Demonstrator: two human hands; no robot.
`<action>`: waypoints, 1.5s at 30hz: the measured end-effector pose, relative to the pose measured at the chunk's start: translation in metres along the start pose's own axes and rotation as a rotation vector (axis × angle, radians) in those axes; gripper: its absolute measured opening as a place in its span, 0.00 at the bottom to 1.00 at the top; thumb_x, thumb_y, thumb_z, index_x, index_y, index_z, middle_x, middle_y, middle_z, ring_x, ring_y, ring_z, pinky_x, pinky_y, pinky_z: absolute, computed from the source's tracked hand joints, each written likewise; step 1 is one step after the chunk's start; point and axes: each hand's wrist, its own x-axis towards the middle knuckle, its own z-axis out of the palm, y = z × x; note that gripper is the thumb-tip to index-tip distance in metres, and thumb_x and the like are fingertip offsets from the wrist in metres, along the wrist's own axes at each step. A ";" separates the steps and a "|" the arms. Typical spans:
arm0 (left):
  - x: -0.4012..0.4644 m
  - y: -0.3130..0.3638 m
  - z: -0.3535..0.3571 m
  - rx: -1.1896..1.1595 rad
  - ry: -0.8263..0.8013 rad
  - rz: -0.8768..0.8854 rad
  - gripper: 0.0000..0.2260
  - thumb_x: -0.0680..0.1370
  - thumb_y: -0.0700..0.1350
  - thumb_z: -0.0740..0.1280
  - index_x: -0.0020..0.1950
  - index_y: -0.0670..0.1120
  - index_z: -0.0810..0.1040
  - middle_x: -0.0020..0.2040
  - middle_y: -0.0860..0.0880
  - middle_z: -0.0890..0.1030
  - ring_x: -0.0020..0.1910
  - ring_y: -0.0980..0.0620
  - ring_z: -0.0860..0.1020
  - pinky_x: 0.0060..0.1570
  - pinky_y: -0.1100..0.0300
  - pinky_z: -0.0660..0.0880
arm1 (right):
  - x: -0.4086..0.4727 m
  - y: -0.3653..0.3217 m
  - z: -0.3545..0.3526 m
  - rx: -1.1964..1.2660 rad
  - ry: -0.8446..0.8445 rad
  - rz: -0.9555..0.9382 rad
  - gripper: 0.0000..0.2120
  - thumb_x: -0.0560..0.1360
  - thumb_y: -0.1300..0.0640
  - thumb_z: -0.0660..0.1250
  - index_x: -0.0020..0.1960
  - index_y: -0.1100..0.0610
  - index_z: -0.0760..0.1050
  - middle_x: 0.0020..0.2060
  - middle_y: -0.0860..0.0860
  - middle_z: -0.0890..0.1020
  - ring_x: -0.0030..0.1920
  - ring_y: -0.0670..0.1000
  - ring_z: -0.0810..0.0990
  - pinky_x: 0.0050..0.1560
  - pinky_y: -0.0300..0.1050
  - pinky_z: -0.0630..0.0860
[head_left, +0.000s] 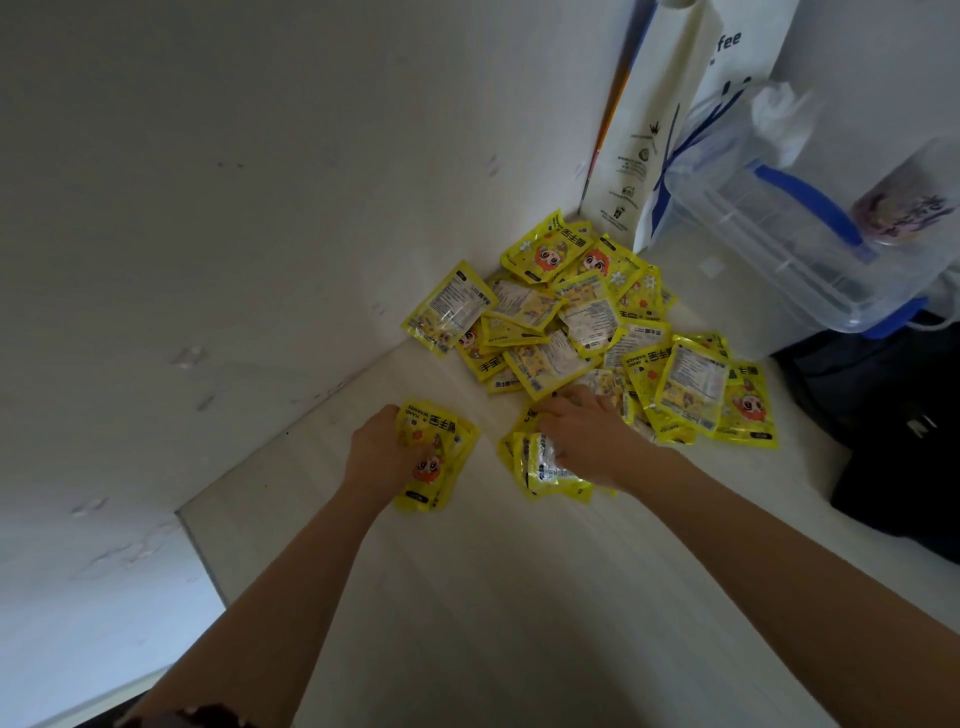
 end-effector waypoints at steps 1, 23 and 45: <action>-0.001 0.001 0.000 -0.008 0.001 -0.005 0.12 0.72 0.46 0.73 0.49 0.44 0.74 0.44 0.49 0.77 0.44 0.49 0.75 0.32 0.62 0.67 | 0.002 -0.001 0.000 -0.028 -0.018 -0.007 0.23 0.76 0.59 0.63 0.70 0.51 0.67 0.72 0.45 0.64 0.72 0.58 0.57 0.66 0.56 0.61; -0.023 -0.005 -0.001 -0.207 0.054 -0.118 0.11 0.69 0.44 0.75 0.46 0.45 0.76 0.40 0.50 0.80 0.38 0.51 0.79 0.32 0.61 0.72 | -0.024 0.009 -0.003 0.534 -0.057 0.129 0.22 0.75 0.55 0.66 0.68 0.59 0.68 0.57 0.56 0.78 0.61 0.56 0.75 0.61 0.55 0.72; -0.127 0.002 0.030 -0.772 0.028 -0.199 0.14 0.68 0.38 0.76 0.52 0.45 0.80 0.45 0.46 0.84 0.44 0.47 0.83 0.40 0.54 0.80 | -0.138 -0.021 0.047 1.400 0.344 0.555 0.17 0.74 0.53 0.70 0.61 0.52 0.72 0.55 0.50 0.81 0.54 0.51 0.81 0.53 0.52 0.79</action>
